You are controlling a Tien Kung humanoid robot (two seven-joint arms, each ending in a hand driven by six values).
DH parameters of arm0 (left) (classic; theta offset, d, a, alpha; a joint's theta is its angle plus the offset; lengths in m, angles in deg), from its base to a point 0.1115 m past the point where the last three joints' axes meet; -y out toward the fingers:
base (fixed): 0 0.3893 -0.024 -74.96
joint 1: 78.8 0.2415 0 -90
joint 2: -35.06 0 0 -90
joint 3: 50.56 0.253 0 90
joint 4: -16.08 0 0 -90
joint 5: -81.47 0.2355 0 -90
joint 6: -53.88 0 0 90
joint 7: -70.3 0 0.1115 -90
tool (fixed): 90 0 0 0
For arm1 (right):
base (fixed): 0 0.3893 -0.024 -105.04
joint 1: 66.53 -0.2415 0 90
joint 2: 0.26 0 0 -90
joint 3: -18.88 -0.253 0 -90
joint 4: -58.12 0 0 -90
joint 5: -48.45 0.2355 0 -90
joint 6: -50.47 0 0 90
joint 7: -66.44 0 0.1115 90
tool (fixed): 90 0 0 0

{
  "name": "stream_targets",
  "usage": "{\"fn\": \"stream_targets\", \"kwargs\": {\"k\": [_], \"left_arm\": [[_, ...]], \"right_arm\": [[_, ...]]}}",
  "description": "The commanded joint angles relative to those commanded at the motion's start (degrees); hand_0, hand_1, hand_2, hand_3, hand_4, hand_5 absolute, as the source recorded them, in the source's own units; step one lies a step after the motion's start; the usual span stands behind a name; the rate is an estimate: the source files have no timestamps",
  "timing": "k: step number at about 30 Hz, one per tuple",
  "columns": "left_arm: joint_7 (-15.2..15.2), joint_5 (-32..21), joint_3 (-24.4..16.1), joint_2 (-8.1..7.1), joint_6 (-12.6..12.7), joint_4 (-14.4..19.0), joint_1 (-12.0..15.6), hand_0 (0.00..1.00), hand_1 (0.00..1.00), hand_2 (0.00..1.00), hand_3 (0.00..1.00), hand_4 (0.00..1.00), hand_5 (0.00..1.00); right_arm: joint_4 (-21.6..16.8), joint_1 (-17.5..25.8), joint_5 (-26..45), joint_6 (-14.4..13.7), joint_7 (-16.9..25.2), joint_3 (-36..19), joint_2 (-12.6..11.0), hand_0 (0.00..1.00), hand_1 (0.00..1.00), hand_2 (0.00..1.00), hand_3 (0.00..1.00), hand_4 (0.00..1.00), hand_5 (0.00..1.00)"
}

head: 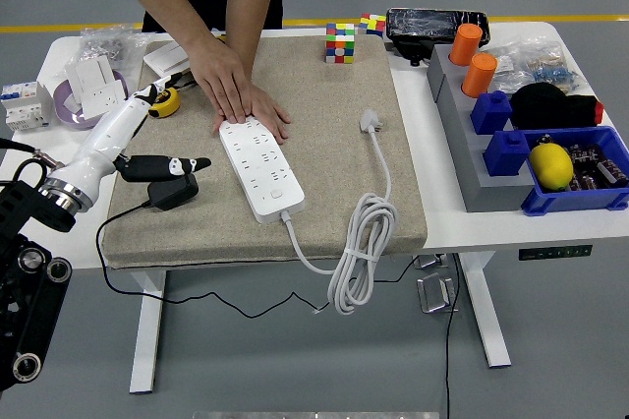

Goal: Pick up the plug,place it near the board,insert it into the board,press the button

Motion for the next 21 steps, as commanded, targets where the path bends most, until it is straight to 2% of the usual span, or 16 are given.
{"fn": "stream_targets", "kwargs": {"k": [3,5,6,7,12,13,18,19,21], "left_arm": [[0.5,0.0,0.5,0.03,1.2,-1.4,-0.4,0.998,0.994,0.958,0.940,0.998,0.216],[1.0,0.0,1.1,0.03,2.0,-3.7,-1.1,0.998,0.994,0.958,0.940,0.998,0.216],[1.0,0.0,1.2,0.03,2.1,-4.5,-1.2,0.998,0.994,0.958,0.940,0.998,0.216],[1.1,0.0,1.3,0.05,2.1,-5.3,-1.3,0.969,0.957,0.902,0.920,0.998,0.235],[1.1,0.0,1.3,0.43,1.6,-9.4,-1.7,0.969,0.957,0.902,0.920,0.998,0.235],[1.2,0.0,1.2,0.51,1.5,-10.2,-1.7,0.948,0.945,0.877,0.901,0.998,0.338],[1.3,0.0,0.9,0.88,1.9,-13.2,-1.9,0.948,0.945,0.877,0.901,0.998,0.338],[1.3,0.0,0.9,0.91,2.1,-13.7,-2.0,0.933,0.941,0.879,0.899,0.998,0.376],[1.4,0.0,0.8,1.00,2.8,-15.0,-2.4,0.933,0.941,0.879,0.899,0.998,0.376]], "right_arm": [[0.0,0.0,0.0,0.0,0.0,0.0,0.0,0.841,0.798,0.763,0.770,0.998,0.998],[0.0,-0.1,-0.1,0.0,0.0,-0.1,-0.1,0.841,0.798,0.763,0.770,0.998,0.998],[0.0,-0.1,-0.1,0.0,0.0,-0.1,-0.1,0.841,0.798,0.763,0.770,0.998,0.998],[0.0,-0.1,-0.1,0.0,0.0,-0.2,-0.1,0.839,0.798,0.762,0.769,0.998,0.998],[0.0,-0.1,0.0,0.0,0.0,0.0,-0.1,0.839,0.798,0.762,0.769,0.998,0.998],[0.0,-0.2,0.0,0.0,0.0,0.0,-0.1,0.836,0.796,0.762,0.770,0.998,0.998],[0.0,-0.2,0.1,-0.1,-0.1,0.2,-0.2,0.836,0.796,0.762,0.770,0.998,0.998],[0.1,-0.2,0.1,-0.1,-0.1,0.2,-0.2,0.835,0.794,0.760,0.769,0.998,0.998],[0.0,-0.3,0.1,-0.1,-0.1,0.2,-0.2,0.835,0.794,0.760,0.769,0.998,0.998]]}}
